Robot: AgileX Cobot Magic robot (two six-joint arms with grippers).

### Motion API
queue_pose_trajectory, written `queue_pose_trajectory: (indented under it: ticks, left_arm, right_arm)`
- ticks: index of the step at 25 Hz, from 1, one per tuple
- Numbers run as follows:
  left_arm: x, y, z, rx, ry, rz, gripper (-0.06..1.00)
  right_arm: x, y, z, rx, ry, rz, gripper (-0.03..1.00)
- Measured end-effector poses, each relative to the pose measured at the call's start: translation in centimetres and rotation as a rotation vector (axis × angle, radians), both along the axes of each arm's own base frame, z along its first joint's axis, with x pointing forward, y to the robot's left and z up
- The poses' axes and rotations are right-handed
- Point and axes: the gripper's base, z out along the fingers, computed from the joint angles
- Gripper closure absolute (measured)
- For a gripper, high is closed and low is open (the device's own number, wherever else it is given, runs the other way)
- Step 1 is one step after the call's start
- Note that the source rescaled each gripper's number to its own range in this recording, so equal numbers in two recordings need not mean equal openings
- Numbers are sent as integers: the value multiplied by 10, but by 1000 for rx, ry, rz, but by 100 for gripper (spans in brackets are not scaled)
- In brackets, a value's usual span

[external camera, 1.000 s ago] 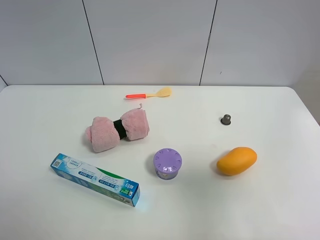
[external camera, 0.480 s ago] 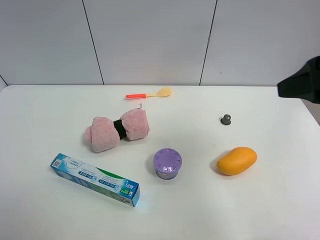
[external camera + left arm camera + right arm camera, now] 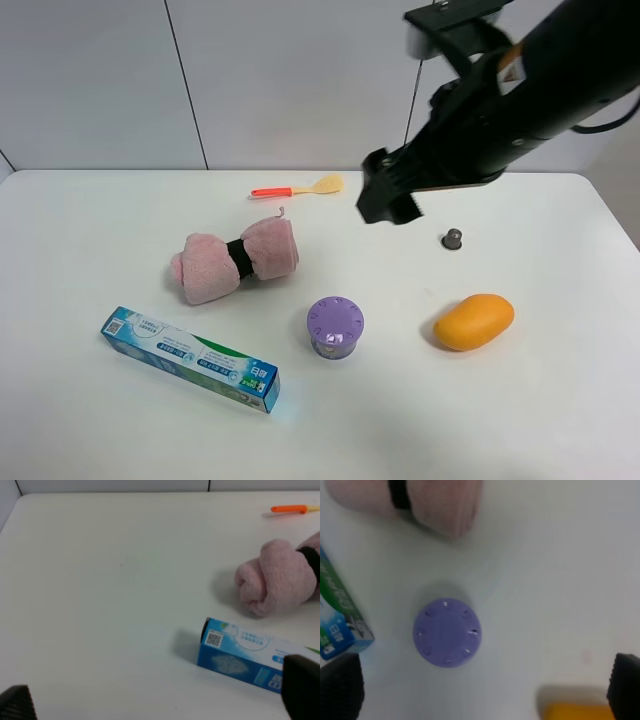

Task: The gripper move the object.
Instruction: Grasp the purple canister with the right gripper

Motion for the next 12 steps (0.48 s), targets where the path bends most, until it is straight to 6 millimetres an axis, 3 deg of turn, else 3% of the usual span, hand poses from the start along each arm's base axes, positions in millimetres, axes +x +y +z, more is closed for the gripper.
queue_pose_trajectory:
  ticks: [1, 4, 12]
  left_arm:
    - [0, 0, 0, 0, 0, 0, -6]
    - [0, 0, 0, 0, 0, 0, -6]
    - [0, 0, 0, 0, 0, 0, -6]
  right_arm:
    - [2, 21, -14, 3, 32, 19, 3]
    - [6, 42, -37, -26, 91, 30, 3]
    - [12, 79, -96, -178, 149, 85, 3]
